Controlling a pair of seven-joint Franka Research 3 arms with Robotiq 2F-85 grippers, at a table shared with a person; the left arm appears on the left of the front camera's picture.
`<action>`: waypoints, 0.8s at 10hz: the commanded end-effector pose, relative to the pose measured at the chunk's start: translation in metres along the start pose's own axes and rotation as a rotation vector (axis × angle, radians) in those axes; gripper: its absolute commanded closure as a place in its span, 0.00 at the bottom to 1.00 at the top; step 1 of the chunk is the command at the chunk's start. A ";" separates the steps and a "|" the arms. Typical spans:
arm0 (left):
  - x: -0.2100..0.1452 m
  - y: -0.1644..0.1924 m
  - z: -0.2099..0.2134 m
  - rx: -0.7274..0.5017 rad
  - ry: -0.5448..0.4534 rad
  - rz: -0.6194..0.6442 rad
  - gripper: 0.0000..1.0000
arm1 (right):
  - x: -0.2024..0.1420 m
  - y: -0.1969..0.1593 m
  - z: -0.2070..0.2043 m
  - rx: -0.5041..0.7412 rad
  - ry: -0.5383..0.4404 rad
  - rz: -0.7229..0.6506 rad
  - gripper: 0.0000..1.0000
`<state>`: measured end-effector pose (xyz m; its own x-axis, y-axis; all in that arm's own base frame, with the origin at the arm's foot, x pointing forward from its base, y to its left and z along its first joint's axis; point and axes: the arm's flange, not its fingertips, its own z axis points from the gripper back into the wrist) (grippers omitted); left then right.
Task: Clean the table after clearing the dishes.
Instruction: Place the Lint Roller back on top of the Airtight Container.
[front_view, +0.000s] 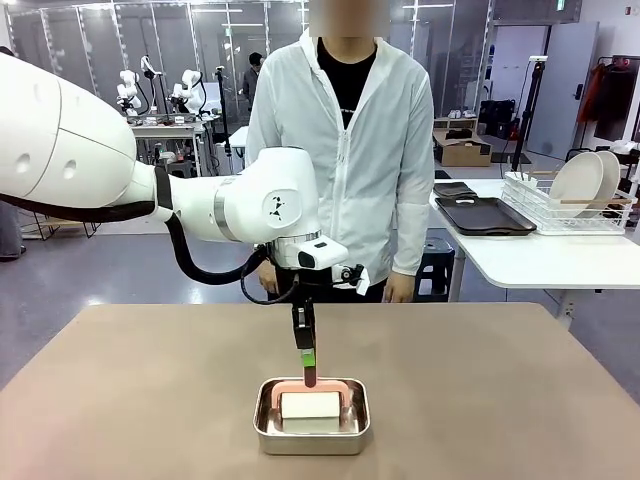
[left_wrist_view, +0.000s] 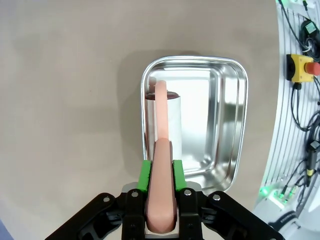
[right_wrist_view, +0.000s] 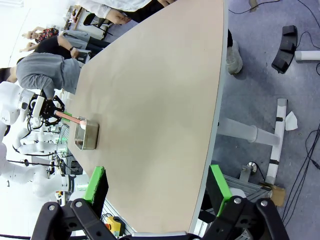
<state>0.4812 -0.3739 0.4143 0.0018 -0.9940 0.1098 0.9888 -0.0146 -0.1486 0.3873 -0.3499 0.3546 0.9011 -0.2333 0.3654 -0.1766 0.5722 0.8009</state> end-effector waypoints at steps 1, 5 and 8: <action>-0.004 -0.001 -0.004 0.025 -0.006 -0.016 0.46 | -0.005 0.004 -0.001 -0.013 0.003 0.005 0.00; -0.008 -0.007 0.014 0.041 -0.043 0.007 0.00 | -0.005 0.004 -0.001 -0.013 0.003 0.005 0.00; -0.011 -0.011 0.026 0.064 -0.056 0.006 0.05 | -0.005 0.004 -0.001 -0.013 0.003 0.005 0.00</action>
<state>0.4830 -0.3676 0.4405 0.0119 -0.9906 0.1366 0.9953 -0.0014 -0.0966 0.3873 -0.3499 0.3546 0.9011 -0.2333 0.3654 -0.1766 0.5722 0.8009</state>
